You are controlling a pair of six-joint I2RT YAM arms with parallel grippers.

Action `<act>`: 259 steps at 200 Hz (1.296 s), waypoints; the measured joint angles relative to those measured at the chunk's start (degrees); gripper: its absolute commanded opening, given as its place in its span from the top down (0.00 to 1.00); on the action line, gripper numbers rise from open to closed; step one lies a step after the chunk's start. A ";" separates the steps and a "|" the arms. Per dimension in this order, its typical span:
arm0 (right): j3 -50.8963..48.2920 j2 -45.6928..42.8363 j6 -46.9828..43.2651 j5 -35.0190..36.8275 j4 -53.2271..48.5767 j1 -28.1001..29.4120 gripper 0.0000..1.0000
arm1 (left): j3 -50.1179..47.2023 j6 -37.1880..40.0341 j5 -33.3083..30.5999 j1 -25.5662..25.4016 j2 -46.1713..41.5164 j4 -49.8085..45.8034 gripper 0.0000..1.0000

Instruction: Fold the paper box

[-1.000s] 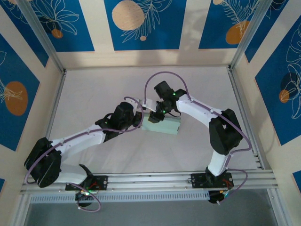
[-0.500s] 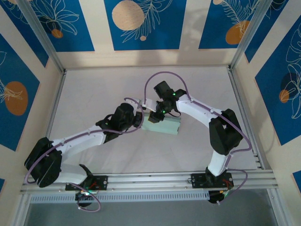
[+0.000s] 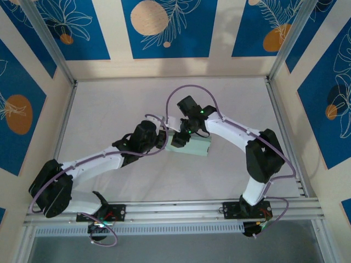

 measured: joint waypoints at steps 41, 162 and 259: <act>-0.96 -6.45 4.31 -6.95 0.33 -4.63 0.27 | 1.57 -0.02 -0.20 -0.04 2.05 0.24 1.00; 1.84 -27.98 43.30 14.49 8.07 -9.44 0.95 | 2.49 -0.28 1.20 -0.04 3.39 0.00 1.00; -2.89 -33.75 62.58 10.21 0.24 -13.97 1.00 | 4.79 -1.53 4.70 0.00 6.51 -0.85 1.00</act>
